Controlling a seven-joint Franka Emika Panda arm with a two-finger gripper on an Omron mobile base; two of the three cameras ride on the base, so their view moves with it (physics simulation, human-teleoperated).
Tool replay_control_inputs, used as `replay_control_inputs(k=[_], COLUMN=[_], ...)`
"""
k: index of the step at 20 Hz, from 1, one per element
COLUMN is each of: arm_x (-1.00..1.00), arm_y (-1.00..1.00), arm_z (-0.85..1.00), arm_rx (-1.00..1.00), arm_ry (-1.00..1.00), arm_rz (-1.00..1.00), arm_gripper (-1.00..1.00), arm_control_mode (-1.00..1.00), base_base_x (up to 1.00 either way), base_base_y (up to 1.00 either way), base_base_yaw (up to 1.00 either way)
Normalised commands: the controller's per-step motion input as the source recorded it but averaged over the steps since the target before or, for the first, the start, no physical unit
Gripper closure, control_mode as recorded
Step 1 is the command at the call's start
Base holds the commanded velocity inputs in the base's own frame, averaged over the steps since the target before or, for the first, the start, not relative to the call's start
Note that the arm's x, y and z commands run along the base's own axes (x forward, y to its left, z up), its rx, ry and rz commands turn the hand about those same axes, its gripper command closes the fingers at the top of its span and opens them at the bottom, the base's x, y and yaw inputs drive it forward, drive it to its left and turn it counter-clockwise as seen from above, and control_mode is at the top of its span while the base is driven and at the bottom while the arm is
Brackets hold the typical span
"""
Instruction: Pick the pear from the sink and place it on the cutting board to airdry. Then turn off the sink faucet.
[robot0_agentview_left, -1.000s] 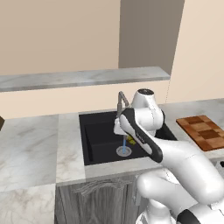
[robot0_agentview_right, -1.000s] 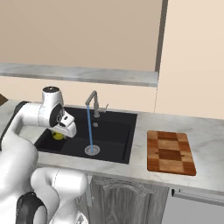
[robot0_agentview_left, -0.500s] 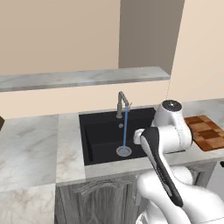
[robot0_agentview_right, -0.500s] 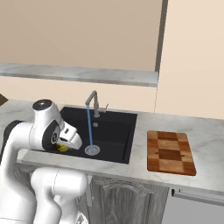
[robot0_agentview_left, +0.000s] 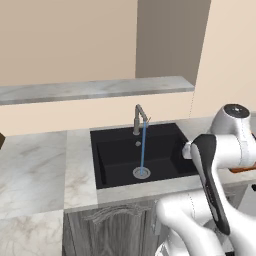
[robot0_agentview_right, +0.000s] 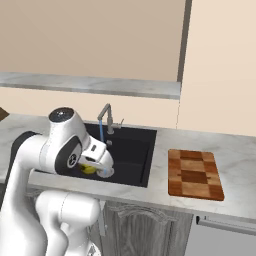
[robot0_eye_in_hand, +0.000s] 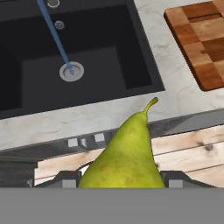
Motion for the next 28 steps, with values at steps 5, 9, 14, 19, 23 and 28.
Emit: replay_control_inputs(k=[5, 9, 14, 19, 23, 28], arm_x=[-0.25, -0.23, -0.18, -0.01, 0.05, 0.30], arm_y=[-0.57, -0.58, -0.57, -0.56, -0.42, -0.16], arm_z=[0.21, 0.07, 0.00, 0.01, 0.03, 0.00], arm_rx=[-0.05, -0.10, -0.10, -0.06, 0.00, 0.00], arm_ry=[-0.13, -0.23, -0.26, -0.13, 0.00, 0.04], arm_rz=[0.00, 0.00, 0.00, 0.00, -0.02, -0.09], arm_gripper=[1.00, 1.00, 1.00, 1.00, 1.00, 1.00], arm_control_mode=[-1.00, -1.00, -1.00, -1.00, -1.00, -1.00], base_base_x=[0.00, 0.00, 0.00, 0.00, 0.00, 0.00], base_base_y=[0.00, 0.00, 0.00, 0.00, 0.00, 0.00], base_base_yaw=[0.00, 0.00, 0.00, 0.00, 0.00, 0.00])
